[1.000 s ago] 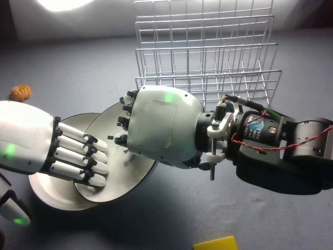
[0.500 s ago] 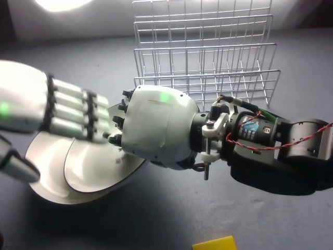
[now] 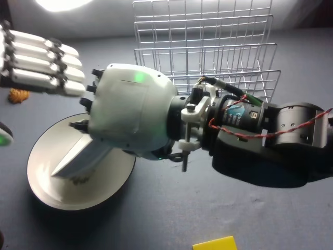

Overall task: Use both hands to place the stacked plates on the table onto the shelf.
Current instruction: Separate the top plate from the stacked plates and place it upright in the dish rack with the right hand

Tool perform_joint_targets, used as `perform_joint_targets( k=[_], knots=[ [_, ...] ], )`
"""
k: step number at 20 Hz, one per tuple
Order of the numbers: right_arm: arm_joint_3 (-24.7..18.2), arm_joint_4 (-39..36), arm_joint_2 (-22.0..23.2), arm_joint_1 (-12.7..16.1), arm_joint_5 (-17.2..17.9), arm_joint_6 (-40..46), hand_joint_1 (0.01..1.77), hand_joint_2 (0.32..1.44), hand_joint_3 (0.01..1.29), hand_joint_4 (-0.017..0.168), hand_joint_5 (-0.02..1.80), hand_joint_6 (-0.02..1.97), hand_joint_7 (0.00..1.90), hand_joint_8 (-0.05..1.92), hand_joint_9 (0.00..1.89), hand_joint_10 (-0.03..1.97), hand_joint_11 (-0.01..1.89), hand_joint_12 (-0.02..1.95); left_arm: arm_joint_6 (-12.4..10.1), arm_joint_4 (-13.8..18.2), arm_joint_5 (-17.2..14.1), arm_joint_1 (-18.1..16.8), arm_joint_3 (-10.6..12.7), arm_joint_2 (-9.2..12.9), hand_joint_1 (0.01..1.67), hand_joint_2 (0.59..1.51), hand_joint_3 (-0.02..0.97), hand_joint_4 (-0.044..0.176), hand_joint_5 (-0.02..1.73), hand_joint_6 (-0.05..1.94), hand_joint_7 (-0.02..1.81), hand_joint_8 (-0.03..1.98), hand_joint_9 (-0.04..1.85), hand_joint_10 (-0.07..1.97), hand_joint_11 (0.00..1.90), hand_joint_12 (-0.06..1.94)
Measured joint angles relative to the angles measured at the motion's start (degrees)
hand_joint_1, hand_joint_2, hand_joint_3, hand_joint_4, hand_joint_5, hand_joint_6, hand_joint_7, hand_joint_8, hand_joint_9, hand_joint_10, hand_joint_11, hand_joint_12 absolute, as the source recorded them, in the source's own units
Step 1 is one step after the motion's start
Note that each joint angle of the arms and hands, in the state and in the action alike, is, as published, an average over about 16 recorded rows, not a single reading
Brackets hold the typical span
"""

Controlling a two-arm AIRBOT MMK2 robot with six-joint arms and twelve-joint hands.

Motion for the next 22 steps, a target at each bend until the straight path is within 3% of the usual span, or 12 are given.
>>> perform_joint_targets(
  k=[7, 11, 15, 22],
  knots=[
    [-5.4, 0.1, 2.9, 3.2, -0.3, 0.9, 1.18, 0.95, 0.01, 0.004, 0.93, 0.92, 1.21, 0.74, 1.46, 0.01, 1.04, 1.03, -3.9, 0.5, 0.3, -2.7, 2.6, 1.7, 0.02, 1.264, 0.011, 0.006, 0.02, 0.01, 0.02, 0.02, 0.01, 0.00, 0.02, 0.02],
    [-8.2, -2.8, 6.2, 5.3, -1.4, 6.5, 1.18, 0.95, 0.01, 0.003, 0.93, 0.96, 1.24, 0.58, 1.46, 0.01, 1.04, 1.03, -5.6, 0.8, 0.6, -3.3, 3.8, 2.1, 0.02, 1.264, 0.011, 0.007, 0.02, 0.01, 0.02, 0.02, 0.02, 0.00, 0.02, 0.02],
    [-10.1, -10.1, 10.7, 8.3, -4.0, 19.5, 1.17, 0.95, 0.01, 0.003, 0.92, 0.99, 1.27, 0.43, 1.46, 0.01, 1.04, 1.04, -6.6, 1.1, 0.9, -3.5, 4.3, 2.4, 0.02, 1.265, 0.011, 0.007, 0.02, 0.01, 0.02, 0.02, 0.02, 0.00, 0.02, 0.02],
    [-10.9, -25.6, 18.3, 15.1, -10.2, 51.1, 1.17, 0.95, 0.02, 0.001, 0.92, 0.98, 1.28, 0.44, 1.47, 0.01, 1.04, 1.04, -7.2, 2.0, 1.1, -3.7, 4.1, 2.9, 0.02, 1.265, 0.010, 0.007, 0.02, 0.01, 0.02, 0.02, 0.02, 0.00, 0.02, 0.02]
  ],
)
